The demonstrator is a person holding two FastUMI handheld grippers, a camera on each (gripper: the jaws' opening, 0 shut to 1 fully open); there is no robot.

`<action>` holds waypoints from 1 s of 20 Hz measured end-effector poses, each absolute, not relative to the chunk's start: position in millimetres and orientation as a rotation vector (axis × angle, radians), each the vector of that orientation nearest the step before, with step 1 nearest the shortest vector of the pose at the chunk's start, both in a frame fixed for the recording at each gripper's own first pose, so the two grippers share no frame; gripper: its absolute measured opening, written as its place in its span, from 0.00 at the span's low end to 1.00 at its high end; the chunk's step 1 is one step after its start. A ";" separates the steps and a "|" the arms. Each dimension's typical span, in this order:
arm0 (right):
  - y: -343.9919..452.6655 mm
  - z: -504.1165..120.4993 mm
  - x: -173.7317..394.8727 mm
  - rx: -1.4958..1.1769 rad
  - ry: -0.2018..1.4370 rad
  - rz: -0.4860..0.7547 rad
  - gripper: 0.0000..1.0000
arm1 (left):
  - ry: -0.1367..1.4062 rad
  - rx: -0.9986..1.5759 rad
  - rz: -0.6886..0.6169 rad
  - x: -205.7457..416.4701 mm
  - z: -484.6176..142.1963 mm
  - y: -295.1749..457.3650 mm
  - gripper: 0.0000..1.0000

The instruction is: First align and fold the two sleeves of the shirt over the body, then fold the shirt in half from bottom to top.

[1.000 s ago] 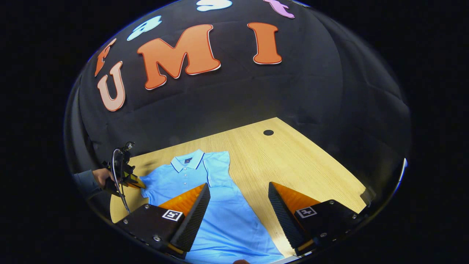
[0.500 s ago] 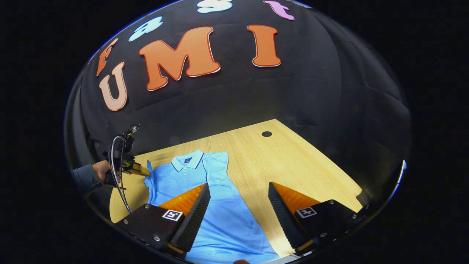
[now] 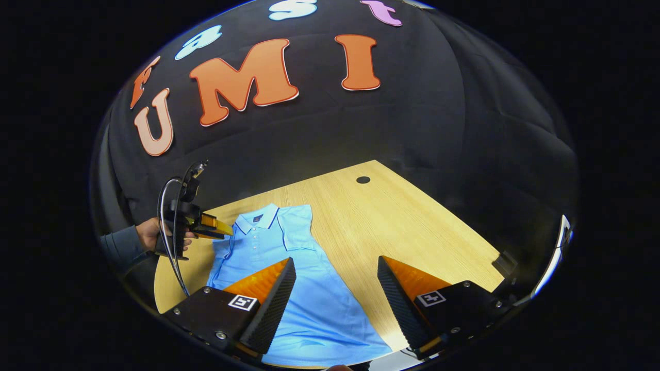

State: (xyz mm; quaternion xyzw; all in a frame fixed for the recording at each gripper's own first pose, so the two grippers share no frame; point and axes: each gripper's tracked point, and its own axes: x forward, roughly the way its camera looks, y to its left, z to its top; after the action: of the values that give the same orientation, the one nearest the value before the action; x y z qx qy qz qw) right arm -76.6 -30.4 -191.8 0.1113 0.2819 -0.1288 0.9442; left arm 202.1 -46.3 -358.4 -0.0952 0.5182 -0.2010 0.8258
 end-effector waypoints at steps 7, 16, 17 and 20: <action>-32.7 -209.7 -94.0 0.193 0.625 -0.153 0.97 | 1.016 -0.183 -0.351 133.6 -327.8 -29.5 1.00; -39.7 -266.1 -140.1 0.141 0.761 0.014 0.97 | 1.046 -0.154 -0.204 -29.3 -331.1 -0.1 1.00; -37.6 -270.9 -142.7 0.137 0.772 0.034 0.97 | 1.053 -0.162 -0.189 -45.6 -334.5 1.6 1.00; -35.4 -286.8 -158.5 0.114 0.799 0.087 0.97 | 1.070 -0.166 -0.134 -88.8 -346.1 6.4 1.00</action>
State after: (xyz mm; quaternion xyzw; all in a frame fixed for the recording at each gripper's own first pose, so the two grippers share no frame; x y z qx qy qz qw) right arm -158.5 -35.4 -286.8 0.0554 0.3884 0.0421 0.9188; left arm -88.8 6.4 -346.1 -0.0788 0.5089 -0.0638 0.8549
